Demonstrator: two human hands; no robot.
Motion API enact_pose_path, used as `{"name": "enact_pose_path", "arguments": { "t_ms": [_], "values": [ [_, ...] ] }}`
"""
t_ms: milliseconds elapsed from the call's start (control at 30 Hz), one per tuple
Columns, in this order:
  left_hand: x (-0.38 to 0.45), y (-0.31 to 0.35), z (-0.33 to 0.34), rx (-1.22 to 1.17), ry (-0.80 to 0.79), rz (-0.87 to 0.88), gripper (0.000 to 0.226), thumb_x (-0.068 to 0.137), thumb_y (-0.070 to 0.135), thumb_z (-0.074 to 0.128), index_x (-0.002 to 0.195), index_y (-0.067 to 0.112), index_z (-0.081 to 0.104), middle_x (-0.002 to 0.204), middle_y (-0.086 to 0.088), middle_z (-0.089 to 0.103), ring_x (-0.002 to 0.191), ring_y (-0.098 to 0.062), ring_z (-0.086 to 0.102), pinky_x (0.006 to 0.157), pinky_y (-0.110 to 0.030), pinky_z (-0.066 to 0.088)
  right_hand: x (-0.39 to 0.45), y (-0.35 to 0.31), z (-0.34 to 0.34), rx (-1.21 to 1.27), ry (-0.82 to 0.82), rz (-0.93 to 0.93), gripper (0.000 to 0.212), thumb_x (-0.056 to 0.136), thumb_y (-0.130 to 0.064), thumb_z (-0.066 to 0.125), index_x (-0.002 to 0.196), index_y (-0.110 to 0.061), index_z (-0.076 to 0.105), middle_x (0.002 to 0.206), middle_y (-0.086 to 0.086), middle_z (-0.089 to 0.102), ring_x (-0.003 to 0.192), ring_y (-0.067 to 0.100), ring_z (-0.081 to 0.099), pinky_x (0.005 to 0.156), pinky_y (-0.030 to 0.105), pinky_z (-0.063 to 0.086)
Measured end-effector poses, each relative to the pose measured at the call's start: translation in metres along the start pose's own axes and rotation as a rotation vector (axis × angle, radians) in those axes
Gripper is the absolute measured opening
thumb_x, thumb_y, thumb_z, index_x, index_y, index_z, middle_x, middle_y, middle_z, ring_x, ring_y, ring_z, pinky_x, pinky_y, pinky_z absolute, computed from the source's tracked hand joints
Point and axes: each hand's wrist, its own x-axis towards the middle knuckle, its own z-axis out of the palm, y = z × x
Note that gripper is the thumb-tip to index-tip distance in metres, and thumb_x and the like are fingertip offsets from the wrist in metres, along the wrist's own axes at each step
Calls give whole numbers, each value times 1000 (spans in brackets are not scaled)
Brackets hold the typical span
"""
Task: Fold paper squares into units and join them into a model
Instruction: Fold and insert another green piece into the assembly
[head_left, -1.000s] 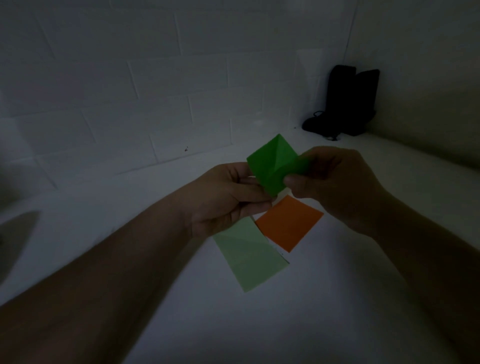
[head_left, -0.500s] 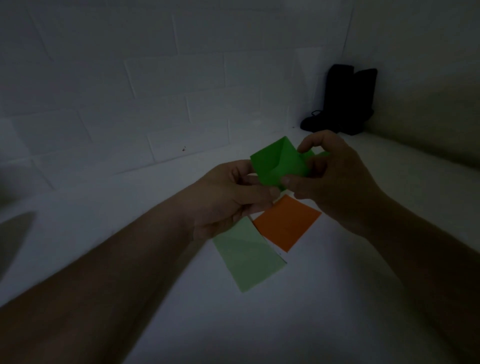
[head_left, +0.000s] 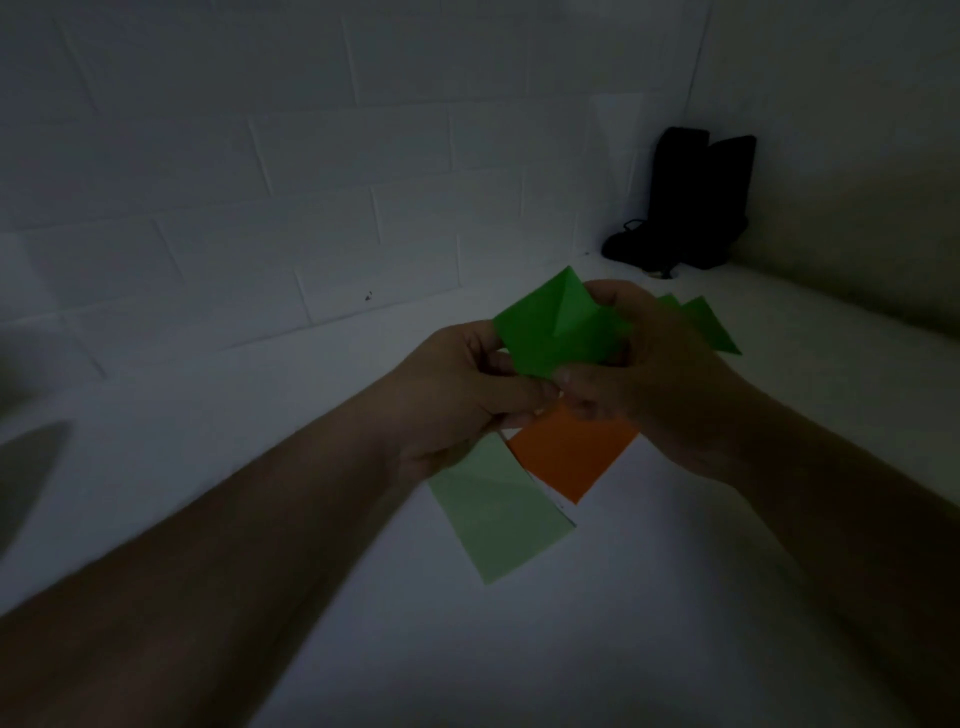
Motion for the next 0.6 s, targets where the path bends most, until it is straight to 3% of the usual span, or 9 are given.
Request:
{"name": "enact_pose_path", "arguments": {
  "t_ms": [100,233,367,600],
  "values": [
    [0,2,-2,46,9,-18,41,86,-14,66,123,3,69,90,-9,74,61,-8,65,57,-19,52,0,-1,0,20,6,6,64,81,9,74,130,-27,52,104,14,70,91,39,71,76,55,62],
    [0,2,-2,8,6,-84,43,87,-12,67,124,8,70,100,-14,71,68,-11,63,58,-18,54,0,1,-4,149,-28,22,59,83,12,69,123,-30,57,111,18,68,98,42,70,79,50,62],
    [0,5,-2,-95,-3,-163,41,90,-15,60,124,5,69,88,-5,75,64,-7,67,56,-17,55,1,0,-8,221,-37,15,46,93,7,59,125,-26,59,108,24,69,94,46,68,78,48,60],
    [2,5,-5,-52,66,-233,18,90,-1,67,106,4,75,77,-6,68,63,-9,64,59,-19,57,3,-1,-10,132,-9,37,55,99,7,51,142,-28,50,94,14,72,71,24,72,69,34,61]
  ]
}}
